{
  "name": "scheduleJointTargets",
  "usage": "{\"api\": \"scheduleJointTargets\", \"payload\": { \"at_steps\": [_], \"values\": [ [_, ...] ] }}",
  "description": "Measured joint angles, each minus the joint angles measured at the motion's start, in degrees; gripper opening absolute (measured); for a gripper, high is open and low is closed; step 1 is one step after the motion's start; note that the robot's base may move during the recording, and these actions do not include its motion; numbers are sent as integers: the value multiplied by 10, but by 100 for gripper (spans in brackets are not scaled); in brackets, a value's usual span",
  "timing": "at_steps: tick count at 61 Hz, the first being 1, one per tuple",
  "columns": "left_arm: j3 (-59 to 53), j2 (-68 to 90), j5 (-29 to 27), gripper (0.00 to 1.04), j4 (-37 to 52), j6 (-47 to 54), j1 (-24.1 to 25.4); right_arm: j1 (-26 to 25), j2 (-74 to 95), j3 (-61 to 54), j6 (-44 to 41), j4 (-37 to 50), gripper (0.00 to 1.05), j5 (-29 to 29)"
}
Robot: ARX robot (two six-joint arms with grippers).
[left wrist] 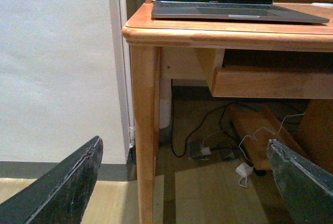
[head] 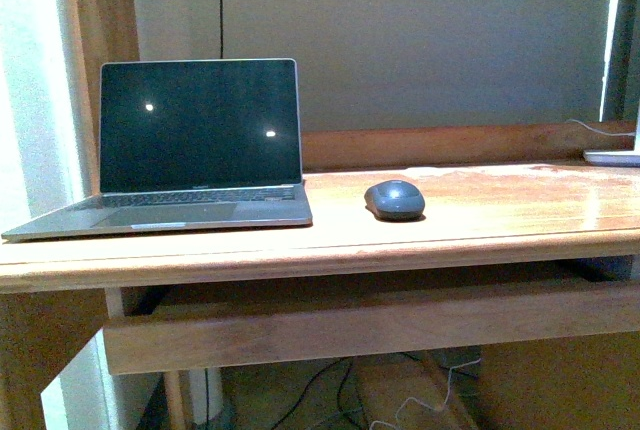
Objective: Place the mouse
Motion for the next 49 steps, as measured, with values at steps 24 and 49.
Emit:
{"api": "scheduleJointTargets", "payload": {
  "at_steps": [24, 49],
  "values": [
    [0, 0, 0, 97, 0, 0, 0, -124, -16, 0, -11, -15, 3, -117],
    [0, 0, 0, 97, 0, 0, 0, -125, -17, 0, -12, -15, 51, -116]
  ]
}}
